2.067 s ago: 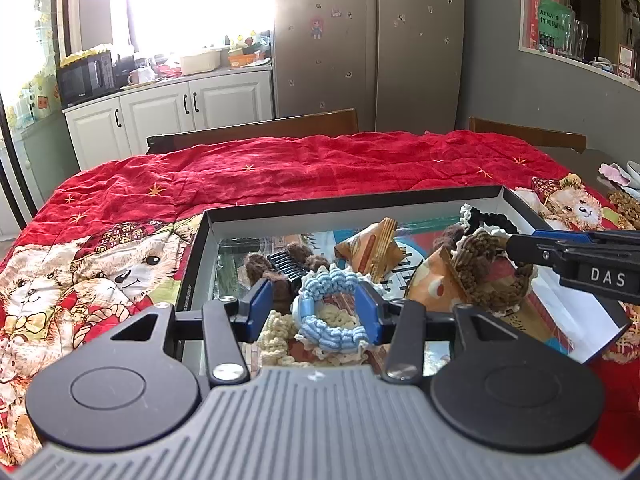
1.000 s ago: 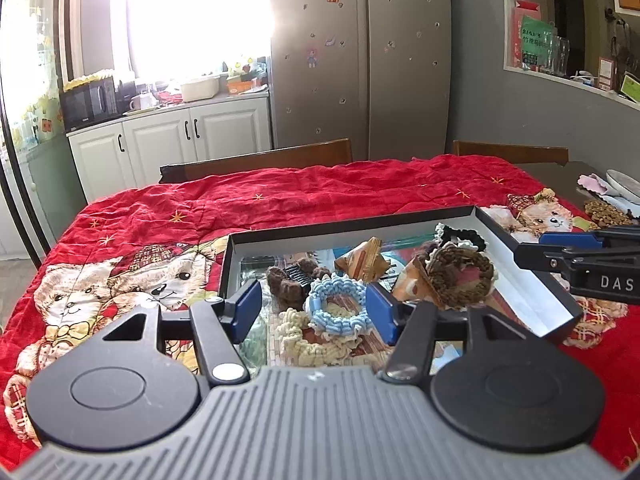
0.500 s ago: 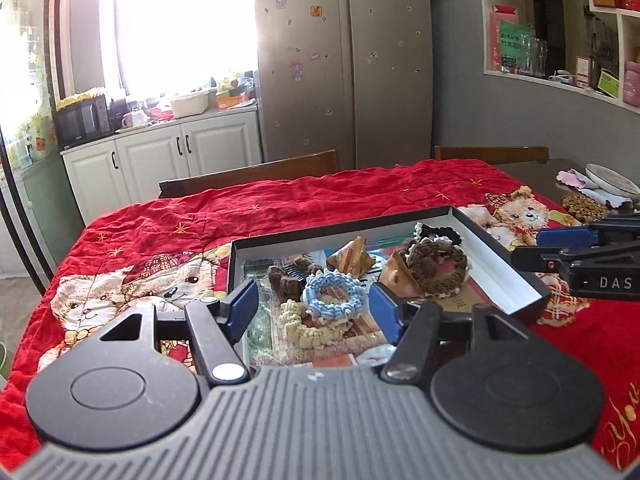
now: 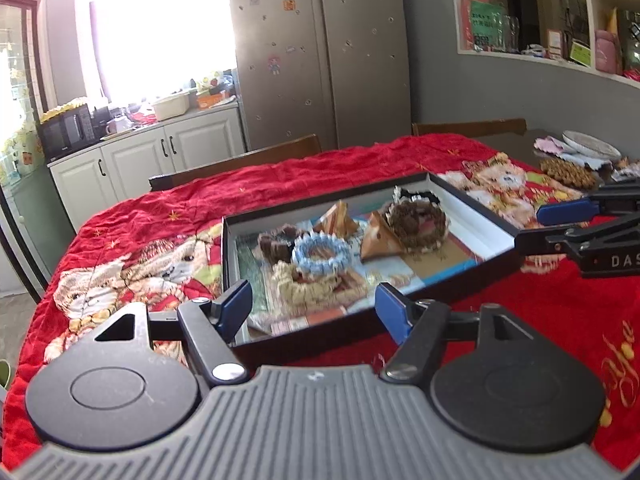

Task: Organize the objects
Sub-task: 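Grasp blue binder clip with left tool while right tool grasps teal binder clip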

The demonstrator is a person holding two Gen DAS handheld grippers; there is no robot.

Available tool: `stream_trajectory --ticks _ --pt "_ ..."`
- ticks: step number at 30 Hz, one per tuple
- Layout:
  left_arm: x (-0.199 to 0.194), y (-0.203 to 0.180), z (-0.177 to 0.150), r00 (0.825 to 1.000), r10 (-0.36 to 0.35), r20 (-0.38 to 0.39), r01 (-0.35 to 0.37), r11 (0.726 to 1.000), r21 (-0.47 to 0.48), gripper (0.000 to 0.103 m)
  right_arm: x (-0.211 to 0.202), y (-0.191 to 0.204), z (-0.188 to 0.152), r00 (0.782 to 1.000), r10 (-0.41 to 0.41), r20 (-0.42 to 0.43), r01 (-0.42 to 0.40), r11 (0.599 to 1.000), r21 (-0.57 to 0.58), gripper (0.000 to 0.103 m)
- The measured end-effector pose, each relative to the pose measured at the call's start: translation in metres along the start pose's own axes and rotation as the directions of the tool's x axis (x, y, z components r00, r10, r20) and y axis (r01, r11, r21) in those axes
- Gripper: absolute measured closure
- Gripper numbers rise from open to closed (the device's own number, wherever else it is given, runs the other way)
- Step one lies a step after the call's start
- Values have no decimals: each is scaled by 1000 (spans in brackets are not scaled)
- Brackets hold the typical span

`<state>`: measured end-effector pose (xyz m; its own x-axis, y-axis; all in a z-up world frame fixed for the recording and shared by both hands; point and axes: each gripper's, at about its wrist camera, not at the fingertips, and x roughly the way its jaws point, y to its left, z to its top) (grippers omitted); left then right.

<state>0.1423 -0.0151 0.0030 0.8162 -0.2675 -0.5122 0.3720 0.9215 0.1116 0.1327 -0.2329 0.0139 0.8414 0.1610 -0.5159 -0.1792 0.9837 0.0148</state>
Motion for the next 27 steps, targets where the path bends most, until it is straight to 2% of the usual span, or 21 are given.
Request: stream_trajectory --ticks 9,14,19,27 --pt "10 -3 -33 995 -85 -47 88 995 53 23 1 5 -29 999 28 -40 -27 1000 4 57" --pt "12 -14 -44 990 -132 -47 137 982 132 23 7 2 -37 997 51 -56 -49 998 26 57" --pt "20 -16 -52 980 -191 -57 197 969 149 23 14 3 -46 995 56 -81 -53 998 33 57" --pt "41 -11 -57 970 -225 -86 236 960 151 35 26 15 -57 993 47 -110 -49 999 -13 58"
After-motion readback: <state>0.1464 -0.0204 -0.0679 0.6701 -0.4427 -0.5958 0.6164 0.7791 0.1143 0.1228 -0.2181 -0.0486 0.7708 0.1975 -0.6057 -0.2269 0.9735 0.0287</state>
